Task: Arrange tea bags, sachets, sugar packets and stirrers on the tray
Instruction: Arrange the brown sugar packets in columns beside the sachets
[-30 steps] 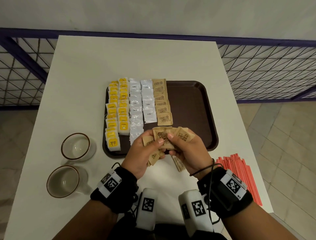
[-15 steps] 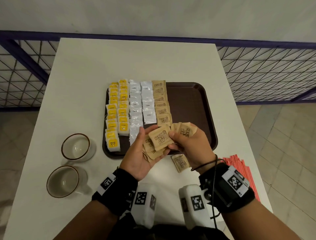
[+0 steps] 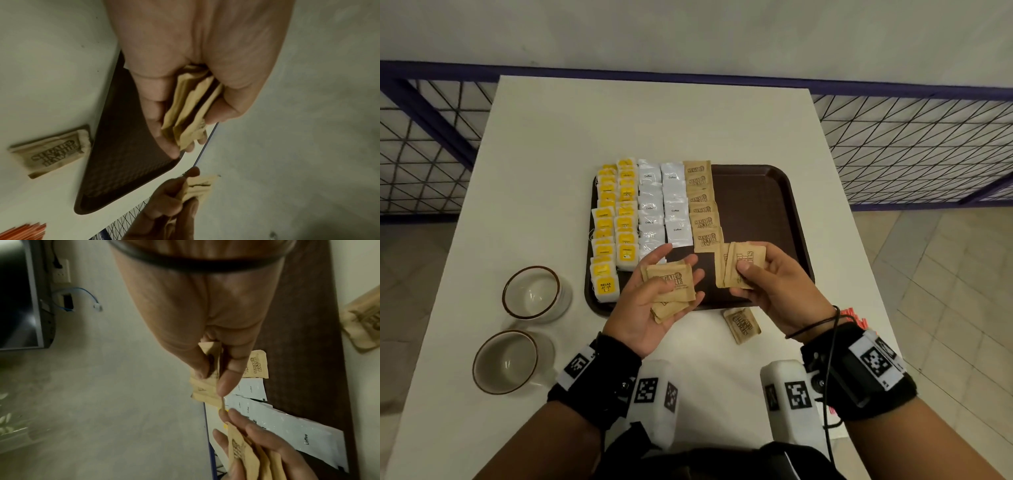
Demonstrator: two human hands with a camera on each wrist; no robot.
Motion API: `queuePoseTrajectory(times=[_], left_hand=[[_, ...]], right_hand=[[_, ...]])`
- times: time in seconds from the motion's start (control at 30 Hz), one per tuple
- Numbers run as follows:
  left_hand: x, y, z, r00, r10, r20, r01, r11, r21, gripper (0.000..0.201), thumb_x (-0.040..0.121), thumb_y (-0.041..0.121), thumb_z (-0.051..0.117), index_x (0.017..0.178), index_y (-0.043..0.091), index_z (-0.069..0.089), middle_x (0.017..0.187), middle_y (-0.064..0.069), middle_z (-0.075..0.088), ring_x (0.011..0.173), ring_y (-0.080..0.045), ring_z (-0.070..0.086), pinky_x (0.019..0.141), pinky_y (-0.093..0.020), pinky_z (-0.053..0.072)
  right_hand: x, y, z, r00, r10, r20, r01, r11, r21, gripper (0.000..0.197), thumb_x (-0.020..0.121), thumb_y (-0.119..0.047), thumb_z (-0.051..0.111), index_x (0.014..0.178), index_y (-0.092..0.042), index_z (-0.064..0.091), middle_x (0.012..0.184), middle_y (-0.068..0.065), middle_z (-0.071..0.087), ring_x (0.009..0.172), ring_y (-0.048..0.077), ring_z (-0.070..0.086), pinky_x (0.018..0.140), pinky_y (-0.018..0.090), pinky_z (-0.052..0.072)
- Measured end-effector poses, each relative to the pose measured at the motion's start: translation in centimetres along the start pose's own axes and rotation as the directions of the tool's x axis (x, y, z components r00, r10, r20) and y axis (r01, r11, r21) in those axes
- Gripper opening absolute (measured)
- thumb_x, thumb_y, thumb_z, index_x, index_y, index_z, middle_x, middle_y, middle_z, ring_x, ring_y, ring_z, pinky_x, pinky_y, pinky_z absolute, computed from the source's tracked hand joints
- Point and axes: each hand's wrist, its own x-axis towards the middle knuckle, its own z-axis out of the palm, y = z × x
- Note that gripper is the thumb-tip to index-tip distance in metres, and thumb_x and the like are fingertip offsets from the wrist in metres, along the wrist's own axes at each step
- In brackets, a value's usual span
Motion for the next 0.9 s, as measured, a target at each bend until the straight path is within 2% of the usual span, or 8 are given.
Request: queuePoseTrajectory(times=[0.17, 0.23, 0.33, 0.43, 0.57, 0.63, 0.73, 0.9], left_hand=[[0.2, -0.1, 0.8, 1.000, -0.003, 0.030, -0.001, 0.994, 0.105, 0.034, 0.077, -0.005, 0.054, 0.100, 0.019, 0.060, 0.099, -0.010, 0.069, 0.086, -0.025, 0.067, 0.070, -0.041, 0.056], [0.2, -0.3, 1.2, 1.000, 0.020, 0.023, -0.024, 0.985, 0.171, 0.017, 0.083, 0.009, 0.058, 0.098, 0.018, 0.058, 0.095, -0.009, 0.070, 0.082, -0.023, 0.067, 0.069, -0.039, 0.057], [0.3, -0.6, 1.5, 0.998, 0.057, 0.002, -0.056, 0.966, 0.253, 0.018, 0.082, 0.024, 0.063, 0.096, 0.015, 0.056, 0.092, -0.009, 0.070, 0.079, -0.022, 0.067, 0.066, -0.037, 0.057], [0.5, -0.7, 1.7, 0.994, 0.109, -0.029, -0.093, 0.937, 0.338, 0.017, 0.083, 0.020, 0.064, 0.096, 0.012, 0.056, 0.090, -0.009, 0.070, 0.078, -0.023, 0.066, 0.065, -0.037, 0.056], [0.7, -0.4, 1.5, 0.983, 0.160, -0.086, -0.118, 0.923, 0.366, 0.004, 0.087, 0.012, 0.056, 0.091, 0.013, 0.058, 0.091, -0.007, 0.070, 0.078, -0.021, 0.067, 0.065, -0.037, 0.056], [0.7, -0.2, 1.4, 0.978, 0.171, -0.122, -0.117, 0.925, 0.362, 0.003, 0.089, 0.013, 0.056, 0.090, 0.014, 0.057, 0.090, -0.007, 0.071, 0.079, -0.022, 0.067, 0.066, -0.038, 0.056], [0.8, 0.0, 1.4, 0.972, 0.178, -0.155, -0.114, 0.930, 0.350, 0.002, 0.090, 0.015, 0.055, 0.092, 0.014, 0.055, 0.094, -0.009, 0.070, 0.081, -0.023, 0.066, 0.067, -0.038, 0.057], [0.7, -0.6, 2.0, 0.988, 0.124, -0.095, -0.082, 0.930, 0.359, 0.010, 0.094, 0.010, 0.047, 0.096, 0.013, 0.057, 0.089, -0.012, 0.069, 0.078, -0.025, 0.067, 0.066, -0.036, 0.056]], right_hand=[[-0.1, 0.1, 0.8, 0.998, 0.050, 0.033, -0.056, 0.981, 0.187, 0.021, 0.095, -0.002, 0.041, 0.114, 0.001, 0.050, 0.100, 0.016, 0.069, 0.089, 0.025, 0.070, 0.069, 0.032, 0.060], [-0.1, 0.5, 1.4, 0.998, 0.061, 0.022, -0.064, 0.977, 0.205, 0.015, 0.095, -0.004, 0.043, 0.108, -0.002, 0.052, 0.097, 0.014, 0.070, 0.085, 0.023, 0.070, 0.068, 0.031, 0.060], [0.1, 1.1, 2.0, 0.999, 0.048, -0.014, -0.044, 0.982, 0.184, 0.009, 0.094, -0.006, 0.047, 0.100, -0.006, 0.053, 0.090, 0.010, 0.072, 0.075, 0.017, 0.069, 0.062, 0.024, 0.057], [0.2, 1.4, 2.3, 0.999, 0.026, -0.022, -0.022, 0.990, 0.142, 0.008, 0.093, -0.006, 0.049, 0.099, -0.005, 0.053, 0.089, 0.010, 0.071, 0.074, 0.017, 0.069, 0.061, 0.024, 0.057], [0.7, 1.0, 1.5, 0.986, -0.080, -0.144, 0.102, 0.984, 0.149, 0.007, 0.093, -0.007, 0.049, 0.089, -0.005, 0.055, 0.082, 0.010, 0.070, 0.078, 0.021, 0.068, 0.069, 0.034, 0.060], [0.7, 0.6, 0.8, 0.978, -0.129, -0.164, 0.147, 0.984, 0.103, 0.008, 0.092, -0.006, 0.049, 0.087, -0.004, 0.056, 0.080, 0.009, 0.070, 0.077, 0.021, 0.068, 0.071, 0.034, 0.059], [0.3, 0.8, 0.7, 0.985, -0.158, -0.061, 0.157, 0.987, -0.028, 0.006, 0.090, -0.010, 0.056, 0.091, -0.005, 0.059, 0.088, 0.014, 0.069, 0.082, 0.025, 0.067, 0.074, 0.036, 0.059], [-0.3, 3.3, 2.4, 0.949, -0.314, -0.040, 0.291, 0.915, -0.281, 0.007, 0.088, -0.006, 0.059, 0.092, -0.001, 0.060, 0.084, 0.013, 0.069, 0.077, 0.026, 0.067, 0.071, 0.043, 0.059]])
